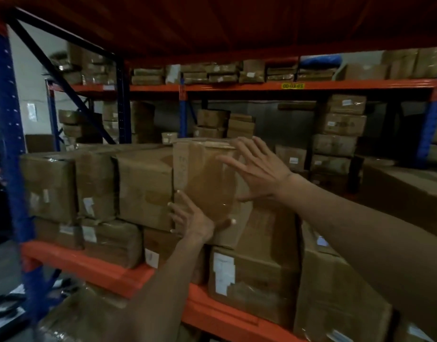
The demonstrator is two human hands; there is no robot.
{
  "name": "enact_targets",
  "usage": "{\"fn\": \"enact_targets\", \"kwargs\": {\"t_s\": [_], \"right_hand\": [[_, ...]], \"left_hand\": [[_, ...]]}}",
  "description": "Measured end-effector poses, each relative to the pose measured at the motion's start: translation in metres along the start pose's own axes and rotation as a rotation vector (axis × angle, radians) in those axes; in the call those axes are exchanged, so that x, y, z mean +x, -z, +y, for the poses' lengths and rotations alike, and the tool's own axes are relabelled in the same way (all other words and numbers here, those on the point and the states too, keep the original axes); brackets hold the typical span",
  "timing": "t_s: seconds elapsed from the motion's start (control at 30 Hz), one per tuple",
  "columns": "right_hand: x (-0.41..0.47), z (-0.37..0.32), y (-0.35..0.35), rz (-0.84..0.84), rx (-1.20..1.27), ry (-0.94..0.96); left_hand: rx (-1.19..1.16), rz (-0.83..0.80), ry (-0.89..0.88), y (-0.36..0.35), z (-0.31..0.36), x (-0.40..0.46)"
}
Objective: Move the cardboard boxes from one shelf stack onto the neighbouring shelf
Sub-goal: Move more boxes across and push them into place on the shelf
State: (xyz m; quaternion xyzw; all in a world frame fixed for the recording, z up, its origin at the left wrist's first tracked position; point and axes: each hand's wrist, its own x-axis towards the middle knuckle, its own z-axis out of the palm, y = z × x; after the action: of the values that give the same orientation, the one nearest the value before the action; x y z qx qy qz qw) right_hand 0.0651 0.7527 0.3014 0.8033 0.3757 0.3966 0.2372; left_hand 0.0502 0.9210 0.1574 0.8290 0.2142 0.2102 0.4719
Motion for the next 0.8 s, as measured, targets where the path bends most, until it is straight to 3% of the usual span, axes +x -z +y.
{"fn": "enact_targets", "kwargs": {"t_s": [0.13, 0.27, 0.4, 0.53, 0.63, 0.7, 0.8], "right_hand": [[0.065, -0.031, -0.010, -0.034, -0.033, 0.073], [0.091, -0.041, -0.018, -0.098, 0.066, -0.051], [0.083, -0.038, -0.018, -0.037, 0.035, -0.091], [0.068, -0.037, -0.017, -0.023, 0.051, -0.163], [0.054, -0.029, -0.017, -0.002, 0.108, -0.248], [0.041, -0.021, -0.021, 0.028, 0.134, -0.309], [0.017, -0.009, -0.029, 0.096, 0.180, -0.410]], "left_hand": [[0.079, 0.073, -0.075, -0.017, -0.012, 0.016], [0.051, 0.150, -0.141, -0.026, -0.020, 0.020], [0.137, 0.172, -0.153, -0.025, -0.022, 0.015], [-0.062, 0.250, -0.214, -0.027, -0.022, 0.006], [-0.383, 0.288, 0.012, -0.022, -0.015, 0.005], [-0.475, 0.226, 0.220, -0.017, -0.012, 0.011], [-0.578, 0.181, 0.343, -0.010, -0.004, 0.023]]}}
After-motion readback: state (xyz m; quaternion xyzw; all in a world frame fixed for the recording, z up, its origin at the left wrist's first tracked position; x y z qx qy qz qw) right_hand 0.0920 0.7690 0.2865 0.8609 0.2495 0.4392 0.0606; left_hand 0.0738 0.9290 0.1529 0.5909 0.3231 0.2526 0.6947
